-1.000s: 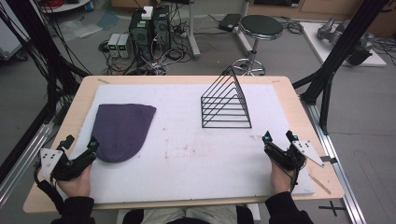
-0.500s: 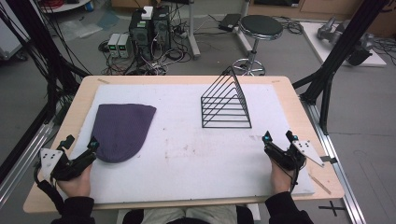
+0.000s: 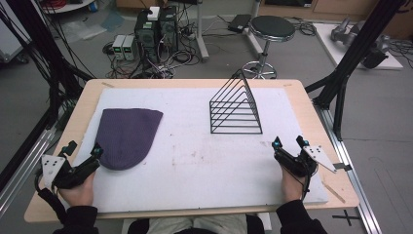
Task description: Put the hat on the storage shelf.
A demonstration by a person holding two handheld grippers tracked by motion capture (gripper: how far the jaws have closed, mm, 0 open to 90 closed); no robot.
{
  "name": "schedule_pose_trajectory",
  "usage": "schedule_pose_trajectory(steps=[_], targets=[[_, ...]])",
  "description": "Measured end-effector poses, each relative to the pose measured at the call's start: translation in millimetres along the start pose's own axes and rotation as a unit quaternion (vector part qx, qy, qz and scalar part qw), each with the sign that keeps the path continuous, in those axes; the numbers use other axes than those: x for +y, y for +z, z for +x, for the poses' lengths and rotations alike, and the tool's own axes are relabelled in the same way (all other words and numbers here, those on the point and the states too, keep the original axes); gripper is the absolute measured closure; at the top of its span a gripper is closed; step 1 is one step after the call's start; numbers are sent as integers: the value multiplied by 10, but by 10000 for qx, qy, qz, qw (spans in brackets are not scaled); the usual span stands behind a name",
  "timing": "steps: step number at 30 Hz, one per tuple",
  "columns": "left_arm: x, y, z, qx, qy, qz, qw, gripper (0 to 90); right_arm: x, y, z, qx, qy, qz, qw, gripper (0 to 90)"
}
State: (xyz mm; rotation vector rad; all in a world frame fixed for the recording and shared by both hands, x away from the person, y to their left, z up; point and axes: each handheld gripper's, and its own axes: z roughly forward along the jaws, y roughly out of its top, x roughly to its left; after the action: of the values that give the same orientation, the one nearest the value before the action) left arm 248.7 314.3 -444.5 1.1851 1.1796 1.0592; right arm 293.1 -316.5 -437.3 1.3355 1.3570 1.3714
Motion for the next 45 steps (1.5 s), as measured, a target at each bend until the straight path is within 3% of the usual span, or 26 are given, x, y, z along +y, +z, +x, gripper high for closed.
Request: schedule_pose_trajectory(steps=[10, 18, 25, 34, 45], targets=[[18, -7, -16, -95, 137, 32, 9999, 188, -7, 39, 20, 64, 3, 22, 10000, 142], [49, 0, -18, -226, 376, 93, 9990, 187, -10, 52, 31, 104, 7, 46, 9999, 141], [83, 32, -10, -387, 343, 168, 9985, 187, -10, 55, 30, 120, 12, 59, 9999, 141], [142, 81, -65, -641, 515, 393, 9958, 187, -12, 59, 32, 131, 4, 71, 9999, 142], [239, 105, -4, -878, 716, 609, 9917, 187, -14, 61, 32, 159, -6, 79, 9998, 141]])
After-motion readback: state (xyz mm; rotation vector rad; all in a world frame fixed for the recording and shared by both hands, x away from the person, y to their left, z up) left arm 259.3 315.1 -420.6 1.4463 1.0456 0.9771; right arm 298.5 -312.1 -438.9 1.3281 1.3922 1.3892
